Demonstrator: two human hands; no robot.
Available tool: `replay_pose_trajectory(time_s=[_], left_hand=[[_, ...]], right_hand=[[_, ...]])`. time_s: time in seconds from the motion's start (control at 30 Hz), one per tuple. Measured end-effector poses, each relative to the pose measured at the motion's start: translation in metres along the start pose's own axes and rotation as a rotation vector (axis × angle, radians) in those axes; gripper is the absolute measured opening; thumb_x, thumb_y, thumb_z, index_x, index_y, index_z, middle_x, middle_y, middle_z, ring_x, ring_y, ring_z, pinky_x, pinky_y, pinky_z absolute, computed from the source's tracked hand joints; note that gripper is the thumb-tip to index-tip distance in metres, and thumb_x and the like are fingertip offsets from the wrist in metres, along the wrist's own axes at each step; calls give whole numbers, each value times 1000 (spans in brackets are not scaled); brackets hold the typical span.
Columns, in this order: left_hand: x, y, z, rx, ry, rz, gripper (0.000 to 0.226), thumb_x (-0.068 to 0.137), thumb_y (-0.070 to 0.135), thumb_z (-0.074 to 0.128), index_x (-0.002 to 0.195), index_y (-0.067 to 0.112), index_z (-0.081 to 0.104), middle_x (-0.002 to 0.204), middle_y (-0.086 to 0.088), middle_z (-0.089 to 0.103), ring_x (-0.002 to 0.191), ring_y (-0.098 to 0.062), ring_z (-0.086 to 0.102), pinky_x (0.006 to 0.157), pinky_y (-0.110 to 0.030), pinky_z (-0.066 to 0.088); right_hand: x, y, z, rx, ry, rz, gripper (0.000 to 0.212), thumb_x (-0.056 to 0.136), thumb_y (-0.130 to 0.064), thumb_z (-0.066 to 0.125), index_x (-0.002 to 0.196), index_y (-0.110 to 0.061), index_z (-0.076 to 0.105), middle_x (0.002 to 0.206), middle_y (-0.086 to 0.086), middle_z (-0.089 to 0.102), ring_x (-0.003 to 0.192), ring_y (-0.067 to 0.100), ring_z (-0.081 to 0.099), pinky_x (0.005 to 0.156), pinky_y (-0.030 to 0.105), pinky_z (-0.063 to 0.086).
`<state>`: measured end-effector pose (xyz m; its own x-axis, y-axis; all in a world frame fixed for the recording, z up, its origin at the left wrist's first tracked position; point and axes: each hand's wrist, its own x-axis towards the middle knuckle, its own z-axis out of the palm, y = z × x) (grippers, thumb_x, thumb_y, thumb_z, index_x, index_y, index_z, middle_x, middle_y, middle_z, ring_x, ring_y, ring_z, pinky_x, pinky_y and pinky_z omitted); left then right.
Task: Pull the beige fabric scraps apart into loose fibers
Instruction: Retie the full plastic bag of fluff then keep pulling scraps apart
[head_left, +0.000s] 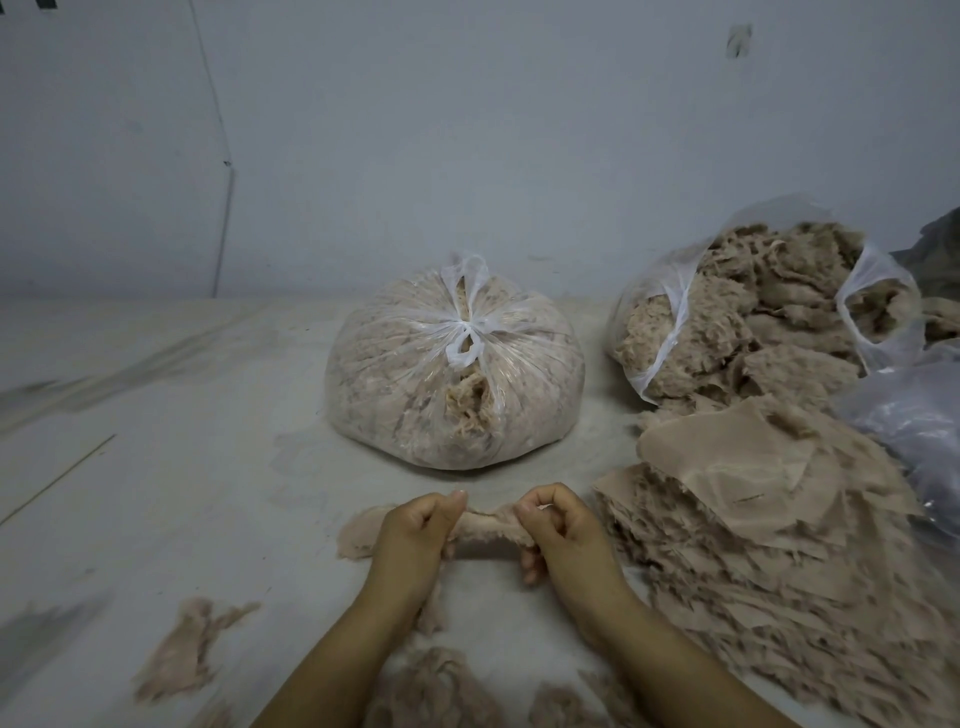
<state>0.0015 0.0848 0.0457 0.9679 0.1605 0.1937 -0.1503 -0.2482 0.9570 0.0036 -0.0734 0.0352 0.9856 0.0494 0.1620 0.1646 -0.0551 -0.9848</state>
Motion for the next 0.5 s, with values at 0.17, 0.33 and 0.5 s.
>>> replay_pose_trajectory(time_s=[0.17, 0.33, 0.5], left_hand=[[0, -3, -5, 154, 200, 60, 28, 100, 36, 37, 81, 19, 49, 72, 1, 52, 65, -12, 48, 63, -25, 40], [1, 14, -9, -392, 160, -96, 20, 91, 1, 38, 90, 14, 53, 71, -5, 49, 60, -17, 44, 52, -30, 38], [-7, 14, -1, -628, -160, -122, 21, 90, -9, 47, 99, 10, 51, 78, -1, 61, 62, -12, 60, 52, -24, 50]], right_hand=[[3, 6, -5, -232, 62, -59, 12, 92, -13, 59, 84, -23, 63, 80, -7, 63, 66, -7, 53, 62, 10, 42], [-5, -2, -1, -110, -35, 21, 6, 90, -21, 64, 89, -23, 69, 74, -7, 67, 59, 2, 56, 57, 20, 44], [-12, -12, 10, 124, -286, 129, 21, 85, -13, 70, 103, -10, 59, 60, 0, 62, 49, 11, 54, 46, 23, 44]])
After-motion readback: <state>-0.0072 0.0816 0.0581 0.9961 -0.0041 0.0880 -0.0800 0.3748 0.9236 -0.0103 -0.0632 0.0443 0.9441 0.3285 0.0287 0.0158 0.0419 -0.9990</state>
